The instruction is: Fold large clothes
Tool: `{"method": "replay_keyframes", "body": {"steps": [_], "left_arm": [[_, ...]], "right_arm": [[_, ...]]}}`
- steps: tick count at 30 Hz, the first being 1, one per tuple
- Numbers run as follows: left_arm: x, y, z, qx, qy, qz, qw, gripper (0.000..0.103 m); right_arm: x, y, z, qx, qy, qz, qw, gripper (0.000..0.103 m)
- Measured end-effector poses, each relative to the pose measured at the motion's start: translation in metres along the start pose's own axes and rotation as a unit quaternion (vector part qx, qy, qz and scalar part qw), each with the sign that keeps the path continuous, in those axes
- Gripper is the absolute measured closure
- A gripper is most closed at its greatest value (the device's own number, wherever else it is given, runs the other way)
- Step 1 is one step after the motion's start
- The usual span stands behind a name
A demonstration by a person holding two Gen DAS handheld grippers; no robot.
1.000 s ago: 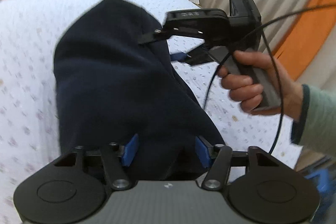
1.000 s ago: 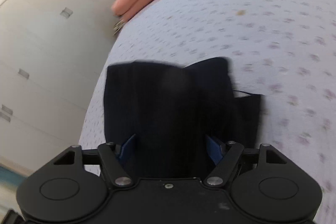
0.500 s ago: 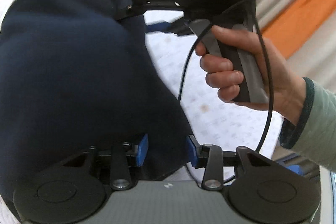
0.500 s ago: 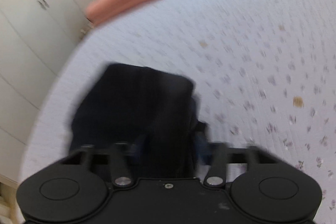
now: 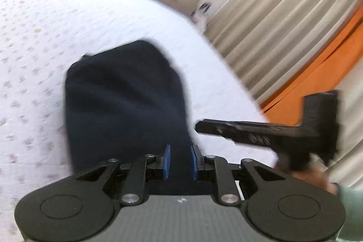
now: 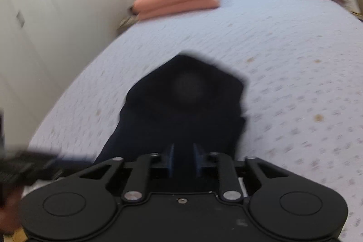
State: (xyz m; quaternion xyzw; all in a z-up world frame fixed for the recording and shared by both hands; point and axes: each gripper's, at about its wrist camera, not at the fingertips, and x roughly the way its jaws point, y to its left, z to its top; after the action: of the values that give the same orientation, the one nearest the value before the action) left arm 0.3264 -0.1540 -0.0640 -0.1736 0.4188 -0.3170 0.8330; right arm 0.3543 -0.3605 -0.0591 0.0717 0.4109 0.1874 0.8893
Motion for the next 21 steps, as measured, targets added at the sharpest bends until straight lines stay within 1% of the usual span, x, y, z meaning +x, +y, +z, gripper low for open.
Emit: {"method": "replay_keyframes", "body": {"steps": [1, 2, 3, 4, 5, 6, 7, 9, 10, 11, 12, 13, 15, 16, 17, 19, 20, 21], "left_arm": [[0.014, -0.004, -0.008, 0.011, 0.016, 0.009, 0.9998, 0.086], [0.028, -0.002, -0.02, 0.026, 0.045, 0.017, 0.9985, 0.091], [0.03, 0.005, -0.031, 0.031, 0.067, 0.023, 0.997, 0.094], [0.036, 0.011, -0.045, 0.023, 0.088, 0.024, 0.9956, 0.1], [0.044, 0.017, -0.056, 0.01, 0.099, 0.022, 0.9948, 0.1], [0.045, 0.017, -0.063, 0.003, 0.092, 0.024, 0.9955, 0.1], [0.042, 0.015, -0.063, -0.002, 0.084, 0.024, 0.9961, 0.1], [0.043, 0.015, -0.052, -0.016, 0.073, 0.024, 0.9969, 0.1], [0.042, 0.018, -0.049, -0.02, 0.069, 0.022, 0.9972, 0.099], [0.027, 0.026, -0.053, -0.021, 0.069, 0.019, 0.9972, 0.099], [0.027, 0.027, -0.051, -0.016, 0.073, 0.017, 0.9971, 0.099], [0.028, 0.027, -0.05, -0.009, 0.077, 0.018, 0.9968, 0.099], [0.032, 0.027, -0.049, -0.003, 0.082, 0.02, 0.9965, 0.099], [0.032, 0.026, -0.049, -0.004, 0.083, 0.021, 0.9963, 0.099], [0.033, 0.026, -0.048, -0.007, 0.084, 0.021, 0.9963, 0.099], [0.032, 0.026, -0.047, -0.012, 0.082, 0.022, 0.9963, 0.099], [0.032, 0.026, -0.048, -0.013, 0.08, 0.023, 0.9965, 0.099], [0.033, 0.026, -0.047, -0.014, 0.077, 0.023, 0.9966, 0.099]], "right_arm": [[0.012, 0.009, -0.009, -0.025, 0.012, -0.013, 1.0, 0.085], [0.03, 0.014, -0.022, -0.046, 0.04, -0.033, 0.998, 0.086], [0.048, 0.012, -0.035, -0.053, 0.073, -0.048, 0.995, 0.092], [0.062, 0.003, -0.051, -0.051, 0.097, -0.066, 0.992, 0.103], [0.066, -0.006, -0.063, -0.04, 0.104, -0.071, 0.991, 0.103], [0.061, -0.015, -0.07, -0.027, 0.099, -0.063, 0.993, 0.103], [0.055, -0.02, -0.071, -0.016, 0.108, -0.059, 0.992, 0.103], [0.04, -0.023, -0.069, -0.019, 0.114, -0.066, 0.991, 0.103], [0.03, -0.024, -0.065, -0.032, 0.107, -0.069, 0.991, 0.103], [0.023, -0.026, -0.06, -0.039, 0.096, -0.066, 0.992, 0.103], [0.016, -0.028, -0.051, -0.045, 0.078, -0.061, 0.994, 0.103], [0.01, -0.03, -0.037, -0.053, 0.052, -0.054, 0.996, 0.098], [0.004, -0.029, -0.004, -0.073, -0.005, -0.032, 0.997, 0.098], [0.007, -0.026, 0.016, -0.085, -0.034, -0.012, 0.996, 0.097], [0.012, -0.021, 0.032, -0.097, -0.052, 0.008, 0.994, 0.096], [0.028, -0.005, 0.06, -0.135, -0.086, 0.051, 0.986, 0.096], [0.039, 0.003, 0.068, -0.152, -0.096, 0.063, 0.982, 0.096], [0.053, 0.008, 0.074, -0.164, -0.097, 0.075, 0.979, 0.096]]}}
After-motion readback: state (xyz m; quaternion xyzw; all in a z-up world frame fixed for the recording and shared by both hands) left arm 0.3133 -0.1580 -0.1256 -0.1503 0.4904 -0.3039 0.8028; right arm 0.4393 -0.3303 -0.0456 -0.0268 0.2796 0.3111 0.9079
